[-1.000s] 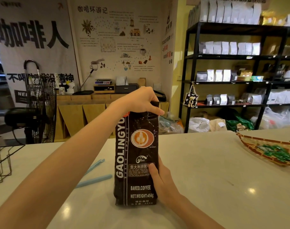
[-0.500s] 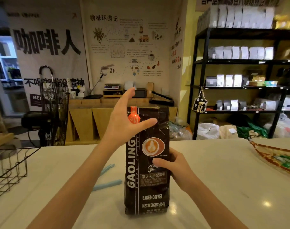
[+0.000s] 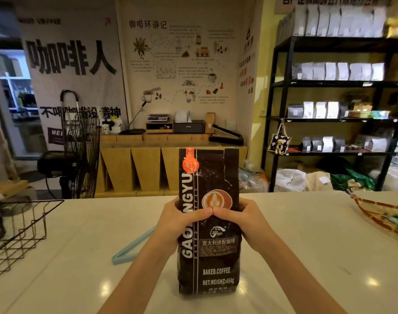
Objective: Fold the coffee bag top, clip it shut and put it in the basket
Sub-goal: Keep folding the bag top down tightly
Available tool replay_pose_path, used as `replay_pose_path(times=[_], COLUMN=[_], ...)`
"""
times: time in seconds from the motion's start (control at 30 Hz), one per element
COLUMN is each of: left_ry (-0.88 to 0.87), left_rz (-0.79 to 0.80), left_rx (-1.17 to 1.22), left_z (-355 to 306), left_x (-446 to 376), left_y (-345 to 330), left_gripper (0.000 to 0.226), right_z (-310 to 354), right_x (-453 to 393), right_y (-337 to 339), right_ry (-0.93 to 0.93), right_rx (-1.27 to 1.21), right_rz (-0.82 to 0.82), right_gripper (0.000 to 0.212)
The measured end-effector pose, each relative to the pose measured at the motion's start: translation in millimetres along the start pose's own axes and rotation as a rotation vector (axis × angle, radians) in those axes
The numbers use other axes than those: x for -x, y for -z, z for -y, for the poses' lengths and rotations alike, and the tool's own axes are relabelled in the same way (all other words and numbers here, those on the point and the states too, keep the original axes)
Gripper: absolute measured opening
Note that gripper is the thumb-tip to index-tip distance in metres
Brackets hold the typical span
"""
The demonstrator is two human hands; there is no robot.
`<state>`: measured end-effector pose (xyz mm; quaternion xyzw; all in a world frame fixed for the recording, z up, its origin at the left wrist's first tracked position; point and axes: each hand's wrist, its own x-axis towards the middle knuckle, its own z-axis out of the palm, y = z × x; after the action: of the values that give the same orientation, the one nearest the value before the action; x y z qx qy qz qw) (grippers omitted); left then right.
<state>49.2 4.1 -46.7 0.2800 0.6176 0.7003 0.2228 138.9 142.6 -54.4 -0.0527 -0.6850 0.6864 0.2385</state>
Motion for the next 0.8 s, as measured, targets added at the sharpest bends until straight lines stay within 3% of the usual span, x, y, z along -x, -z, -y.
replay_pose_path(times=[0.13,0.27,0.43,0.57,0.8], left_ry=[0.009,0.004,-0.059,-0.111,-0.052], left_rz=[0.001,0.033,0.035,-0.106,-0.082], left_rx=[0.028,-0.024,-0.018,0.121,0.184], left_z=[-2,-4,-10,-11,-10], left_x=[0,-2,-4,-9,-15], left_y=[-2,2,0,-7,-5], left_gripper=[0.055,0.042,0.044,0.034,0.031], right_z=[0,5,14,19,17], right_x=[2,2,-6,-12,-17], right_y=[0,-1,0,-2,-2], right_ry=[-0.011,-0.007,0.040,0.089,0.040], right_rx=[-0.018,0.022,0.070,0.059,-0.028], right_rz=[-0.008,0.008,-0.080,-0.098,-0.077], right_gripper=[0.032,0.023,0.050,0.033,0.022])
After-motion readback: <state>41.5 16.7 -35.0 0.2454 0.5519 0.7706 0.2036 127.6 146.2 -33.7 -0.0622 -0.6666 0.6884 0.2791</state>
